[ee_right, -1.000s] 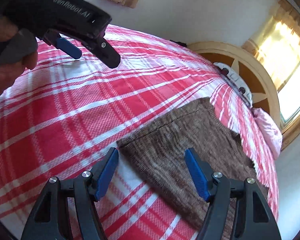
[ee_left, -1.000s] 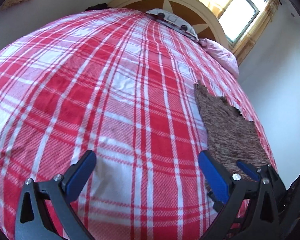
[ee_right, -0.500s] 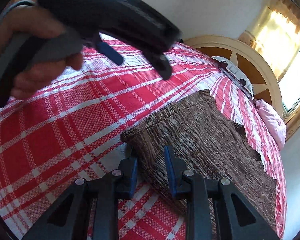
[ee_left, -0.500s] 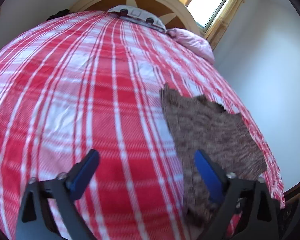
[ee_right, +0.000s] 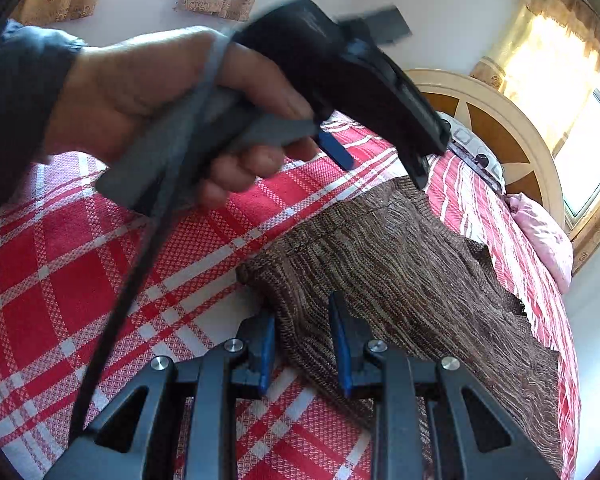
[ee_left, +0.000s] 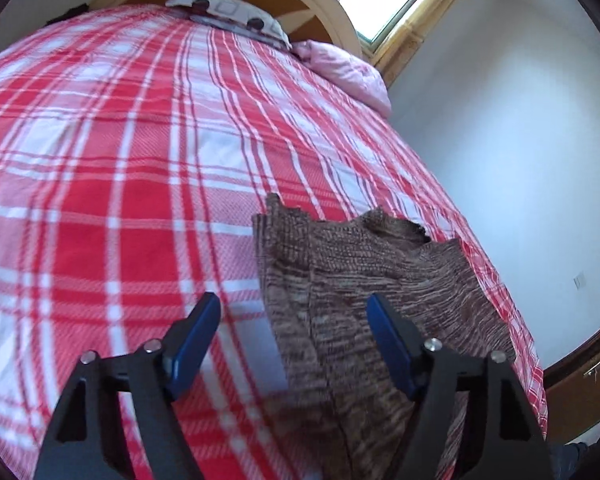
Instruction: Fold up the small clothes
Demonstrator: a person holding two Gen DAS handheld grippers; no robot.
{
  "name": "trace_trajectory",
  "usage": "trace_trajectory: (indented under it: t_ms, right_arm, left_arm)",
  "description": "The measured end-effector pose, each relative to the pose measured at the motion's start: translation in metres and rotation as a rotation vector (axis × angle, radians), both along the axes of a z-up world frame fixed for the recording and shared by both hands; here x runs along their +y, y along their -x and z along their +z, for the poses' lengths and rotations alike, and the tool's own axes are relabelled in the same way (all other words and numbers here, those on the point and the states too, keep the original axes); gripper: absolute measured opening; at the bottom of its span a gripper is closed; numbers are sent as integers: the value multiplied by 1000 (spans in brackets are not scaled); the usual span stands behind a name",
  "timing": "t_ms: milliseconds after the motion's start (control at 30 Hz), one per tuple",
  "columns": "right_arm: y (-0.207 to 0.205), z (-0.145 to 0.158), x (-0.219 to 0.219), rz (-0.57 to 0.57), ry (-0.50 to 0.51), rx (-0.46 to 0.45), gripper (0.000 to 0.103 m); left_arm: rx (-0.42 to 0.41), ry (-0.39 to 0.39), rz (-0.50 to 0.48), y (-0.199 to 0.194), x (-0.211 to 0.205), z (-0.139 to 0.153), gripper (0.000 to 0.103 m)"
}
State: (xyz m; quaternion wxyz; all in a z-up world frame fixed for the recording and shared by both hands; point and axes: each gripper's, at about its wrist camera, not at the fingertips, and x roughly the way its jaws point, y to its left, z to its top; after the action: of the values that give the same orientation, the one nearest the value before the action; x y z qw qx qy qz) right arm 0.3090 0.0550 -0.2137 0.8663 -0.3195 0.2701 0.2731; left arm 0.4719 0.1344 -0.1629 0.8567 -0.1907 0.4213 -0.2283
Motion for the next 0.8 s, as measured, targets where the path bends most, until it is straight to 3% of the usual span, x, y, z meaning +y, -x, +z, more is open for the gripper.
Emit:
trace_trajectory:
  t_ms: [167,233,267,300,333,433,533,667,800]
  right_arm:
    - [-3,0,-2,-7,-12,14,26]
    - [-3,0,-1,-9,-11,13,26]
    - [-3,0,-1,-9,-9,12,26]
    - [-4,0,-1,-9,-8,10,26]
    - [-4,0,-1,-8,-6,10,25]
    - [-1,0,1,0,-2,11,17]
    - [-2,3,-3,0,-25,31,10]
    - [-10,15,-18,-21,-101,71,8]
    - [-4,33,-37,-22,-141,33,5]
  left_arm:
    - [28,-4,-30,-12,-11,-3,77]
    - [35,-25,-35,-15,-14,-3,71]
    - [34,-21,-40,-16,-15,-3,57]
    - [51,-11,-47,-19,-15,-5,25]
    - [81,-8,-46,-23,-14,-9,14]
    - [79,37,-27,-25,-9,-8,11]
    - [66,18,-19,-18,-13,-3,10]
    - [50,25,-7,-15,-13,7,9]
    - [21,40,-2,-11,-18,22,9]
